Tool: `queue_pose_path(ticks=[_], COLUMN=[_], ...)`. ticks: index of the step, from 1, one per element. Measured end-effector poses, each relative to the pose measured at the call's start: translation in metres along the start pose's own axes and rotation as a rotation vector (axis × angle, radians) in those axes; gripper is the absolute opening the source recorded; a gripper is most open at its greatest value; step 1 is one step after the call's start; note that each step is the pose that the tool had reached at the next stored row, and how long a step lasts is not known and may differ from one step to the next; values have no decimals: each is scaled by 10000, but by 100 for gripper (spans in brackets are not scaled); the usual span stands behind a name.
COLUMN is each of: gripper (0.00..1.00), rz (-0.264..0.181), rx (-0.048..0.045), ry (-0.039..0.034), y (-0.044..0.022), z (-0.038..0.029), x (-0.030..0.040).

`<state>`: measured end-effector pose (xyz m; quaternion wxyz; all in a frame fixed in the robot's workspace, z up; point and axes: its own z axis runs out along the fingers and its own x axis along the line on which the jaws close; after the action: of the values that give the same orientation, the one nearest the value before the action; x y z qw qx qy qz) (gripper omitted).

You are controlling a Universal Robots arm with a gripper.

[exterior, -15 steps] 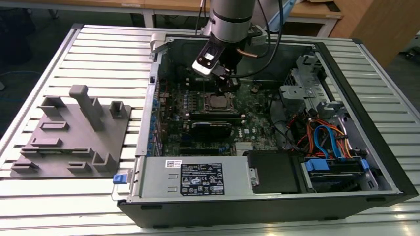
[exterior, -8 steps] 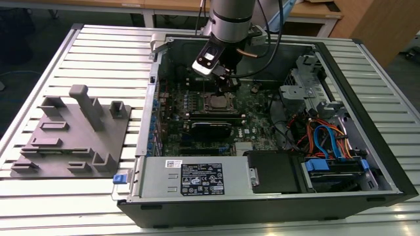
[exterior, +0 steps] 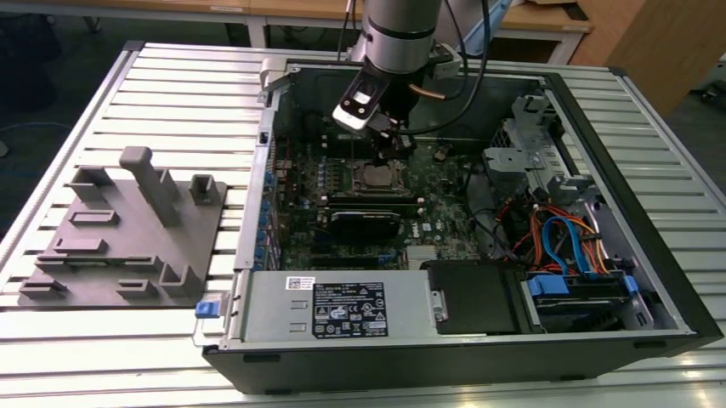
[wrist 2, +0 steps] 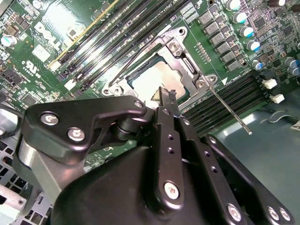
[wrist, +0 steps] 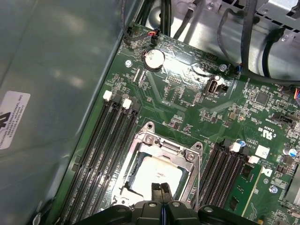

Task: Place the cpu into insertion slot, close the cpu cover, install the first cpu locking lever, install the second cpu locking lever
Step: 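Install the first cpu locking lever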

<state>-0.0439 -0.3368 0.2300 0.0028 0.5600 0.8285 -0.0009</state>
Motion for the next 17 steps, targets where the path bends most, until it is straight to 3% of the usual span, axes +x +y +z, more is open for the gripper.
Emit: queue_pose_path(ticks=[7, 17], gripper=[10, 10], rz=[-368, -421], rx=[-2, 0], ry=[0, -15], y=[0, -1], z=[0, -49], x=[0, 0])
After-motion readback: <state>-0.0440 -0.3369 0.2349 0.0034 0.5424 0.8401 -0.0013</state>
